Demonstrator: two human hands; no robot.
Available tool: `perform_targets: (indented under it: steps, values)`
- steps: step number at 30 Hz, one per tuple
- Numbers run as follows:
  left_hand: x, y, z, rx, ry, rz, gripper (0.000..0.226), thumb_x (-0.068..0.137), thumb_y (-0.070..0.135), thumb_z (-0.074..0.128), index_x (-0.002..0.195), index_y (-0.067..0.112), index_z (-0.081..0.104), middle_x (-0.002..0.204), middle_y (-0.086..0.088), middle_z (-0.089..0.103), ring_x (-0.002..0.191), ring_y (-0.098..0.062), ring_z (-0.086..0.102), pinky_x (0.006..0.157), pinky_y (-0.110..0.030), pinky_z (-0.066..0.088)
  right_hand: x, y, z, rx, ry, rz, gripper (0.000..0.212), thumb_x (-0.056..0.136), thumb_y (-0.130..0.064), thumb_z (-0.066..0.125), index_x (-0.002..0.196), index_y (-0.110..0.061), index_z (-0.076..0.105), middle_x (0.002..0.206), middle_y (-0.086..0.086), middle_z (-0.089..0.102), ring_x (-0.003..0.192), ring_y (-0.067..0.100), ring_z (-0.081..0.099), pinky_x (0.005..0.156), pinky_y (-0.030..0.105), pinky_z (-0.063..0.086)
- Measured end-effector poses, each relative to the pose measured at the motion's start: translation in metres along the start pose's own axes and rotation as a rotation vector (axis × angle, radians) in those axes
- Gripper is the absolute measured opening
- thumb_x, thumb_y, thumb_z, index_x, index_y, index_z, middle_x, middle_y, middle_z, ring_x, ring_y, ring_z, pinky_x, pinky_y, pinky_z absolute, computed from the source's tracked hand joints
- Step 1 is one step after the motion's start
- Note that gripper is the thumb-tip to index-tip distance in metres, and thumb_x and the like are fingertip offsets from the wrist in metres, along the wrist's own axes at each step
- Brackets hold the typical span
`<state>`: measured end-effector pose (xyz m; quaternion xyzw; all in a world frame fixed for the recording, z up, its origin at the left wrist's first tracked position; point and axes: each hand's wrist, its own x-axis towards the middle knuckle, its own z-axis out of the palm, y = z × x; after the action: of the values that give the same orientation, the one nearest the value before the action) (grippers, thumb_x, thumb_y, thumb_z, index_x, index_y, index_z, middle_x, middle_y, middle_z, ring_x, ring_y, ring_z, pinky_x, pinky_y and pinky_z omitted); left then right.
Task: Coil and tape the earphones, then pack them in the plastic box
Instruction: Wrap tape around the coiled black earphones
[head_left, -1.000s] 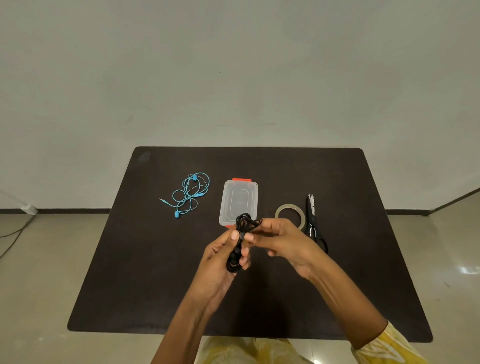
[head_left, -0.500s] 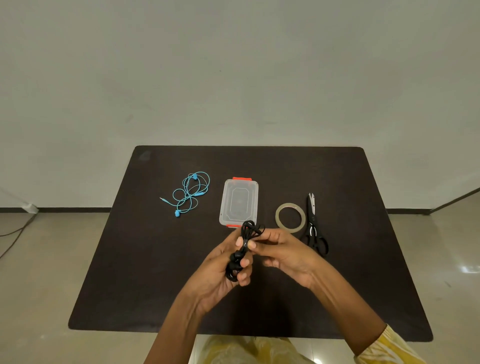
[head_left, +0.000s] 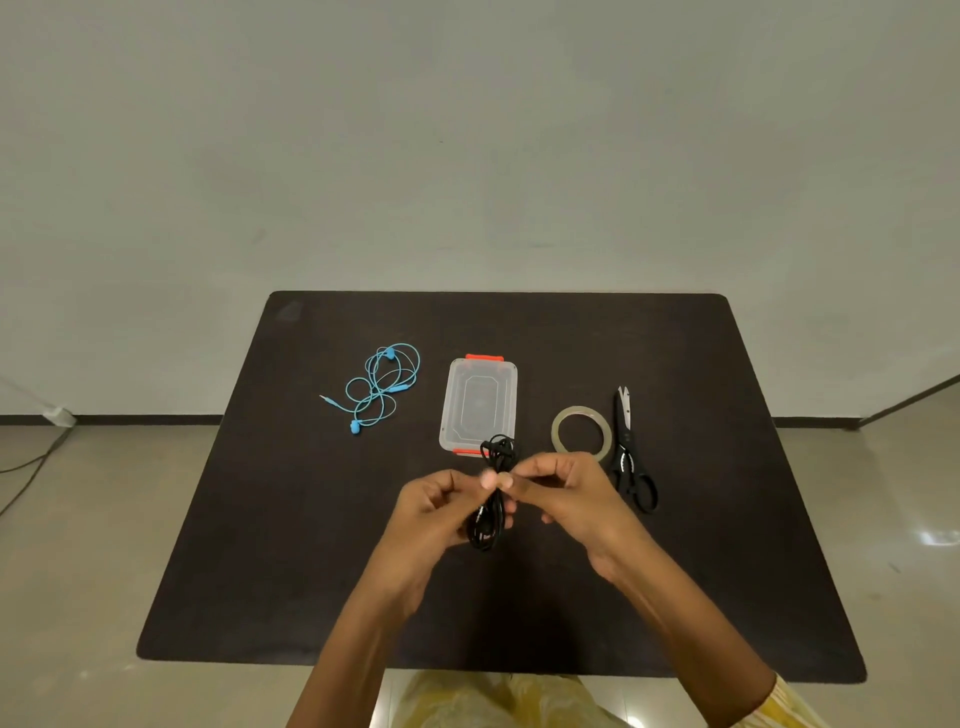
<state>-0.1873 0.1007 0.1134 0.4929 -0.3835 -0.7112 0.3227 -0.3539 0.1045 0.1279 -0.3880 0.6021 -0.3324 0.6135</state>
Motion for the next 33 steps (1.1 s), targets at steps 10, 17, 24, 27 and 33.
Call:
perform_targets:
  steps: [10,17,24,27,33]
  values:
    - [0.003,-0.005,0.002,-0.292,-0.115,-0.081,0.017,0.083,0.022,0.061,0.079,0.012,0.074,0.069,-0.004,0.063,0.062,-0.01,0.062,0.065,-0.027,0.056,0.001,-0.012,-0.013,-0.051,-0.116,0.035,0.007,0.079,-0.021,0.074,0.086,-0.021,0.073,0.081,-0.011,0.071,0.076,-0.007,0.062,0.062,0.018,0.04]
    - [0.003,-0.002,0.0,-0.416,-0.22,-0.076,0.025,0.088,0.023,0.055,0.1,0.005,0.067,0.065,0.001,0.057,0.057,-0.007,0.056,0.062,-0.025,0.056,0.0,-0.015,-0.009,-0.028,-0.154,0.049,0.016,0.08,-0.025,0.072,0.09,-0.014,0.074,0.075,-0.009,0.066,0.063,-0.004,0.055,0.061,0.016,0.041]
    - [0.003,-0.002,0.002,-0.535,-0.259,-0.102,0.028,0.09,0.026,0.052,0.098,0.011,0.073,0.063,0.004,0.056,0.056,-0.005,0.056,0.06,-0.023,0.055,0.001,-0.015,-0.007,0.187,-0.283,0.084,0.023,0.075,-0.023,0.071,0.094,-0.011,0.071,0.077,-0.007,0.063,0.064,-0.001,0.051,0.048,0.013,0.028]
    - [0.004,0.0,0.0,-0.395,-0.211,-0.116,0.027,0.089,0.031,0.055,0.089,0.013,0.075,0.065,-0.001,0.061,0.058,-0.009,0.06,0.063,-0.027,0.056,0.001,-0.013,-0.005,0.157,-0.186,0.078,0.021,0.074,-0.026,0.074,0.09,-0.013,0.072,0.071,-0.01,0.063,0.065,-0.002,0.052,0.051,0.013,0.034]
    - [0.002,0.002,-0.007,0.035,-0.079,0.028,0.036,0.087,0.042,0.058,0.091,0.01,0.074,0.083,-0.014,0.073,0.076,-0.021,0.069,0.072,-0.028,0.057,-0.001,-0.008,0.001,0.014,0.004,-0.03,0.011,0.083,-0.02,0.07,0.072,-0.019,0.072,0.053,-0.016,0.061,0.056,-0.008,0.054,0.05,0.007,0.039]
